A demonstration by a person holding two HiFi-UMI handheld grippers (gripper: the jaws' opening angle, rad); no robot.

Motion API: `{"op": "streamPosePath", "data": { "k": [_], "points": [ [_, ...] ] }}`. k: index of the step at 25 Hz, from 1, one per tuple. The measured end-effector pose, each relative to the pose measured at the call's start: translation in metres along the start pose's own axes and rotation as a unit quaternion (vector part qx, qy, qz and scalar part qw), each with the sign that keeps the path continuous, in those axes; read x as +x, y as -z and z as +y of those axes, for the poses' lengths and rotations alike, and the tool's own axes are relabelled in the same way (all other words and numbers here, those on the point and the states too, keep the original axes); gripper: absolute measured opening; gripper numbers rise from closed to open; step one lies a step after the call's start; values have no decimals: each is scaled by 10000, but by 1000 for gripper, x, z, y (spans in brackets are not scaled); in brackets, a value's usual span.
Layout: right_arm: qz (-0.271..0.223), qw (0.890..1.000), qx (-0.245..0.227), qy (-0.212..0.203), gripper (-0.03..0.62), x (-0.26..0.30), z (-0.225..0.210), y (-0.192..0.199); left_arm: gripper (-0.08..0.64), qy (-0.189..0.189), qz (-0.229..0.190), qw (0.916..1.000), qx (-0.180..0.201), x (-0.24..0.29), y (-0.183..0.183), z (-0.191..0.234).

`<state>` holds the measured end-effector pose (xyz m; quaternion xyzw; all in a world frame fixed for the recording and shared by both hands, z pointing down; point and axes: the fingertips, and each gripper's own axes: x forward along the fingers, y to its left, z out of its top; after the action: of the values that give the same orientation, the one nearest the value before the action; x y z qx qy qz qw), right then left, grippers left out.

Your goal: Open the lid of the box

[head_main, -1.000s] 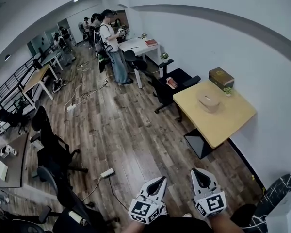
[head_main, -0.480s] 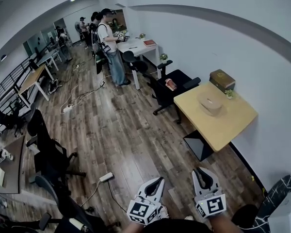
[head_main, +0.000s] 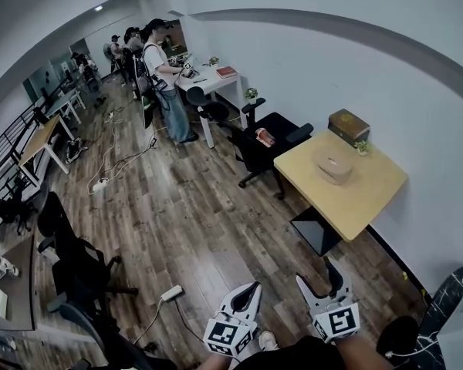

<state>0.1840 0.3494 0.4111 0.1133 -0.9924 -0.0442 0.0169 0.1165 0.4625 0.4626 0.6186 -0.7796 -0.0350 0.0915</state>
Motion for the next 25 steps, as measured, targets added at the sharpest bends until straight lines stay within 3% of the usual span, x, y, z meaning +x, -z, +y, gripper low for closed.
{"op": "streamPosePath", "data": {
  "k": [11, 25],
  "points": [
    [86, 9997, 100, 201, 314, 38, -35, 11, 21, 124, 185, 9997, -82, 42, 6, 27],
    [172, 9982, 393, 417, 314, 118, -145, 31, 21, 222, 410, 9989, 46, 172, -10, 60]
  ]
}}
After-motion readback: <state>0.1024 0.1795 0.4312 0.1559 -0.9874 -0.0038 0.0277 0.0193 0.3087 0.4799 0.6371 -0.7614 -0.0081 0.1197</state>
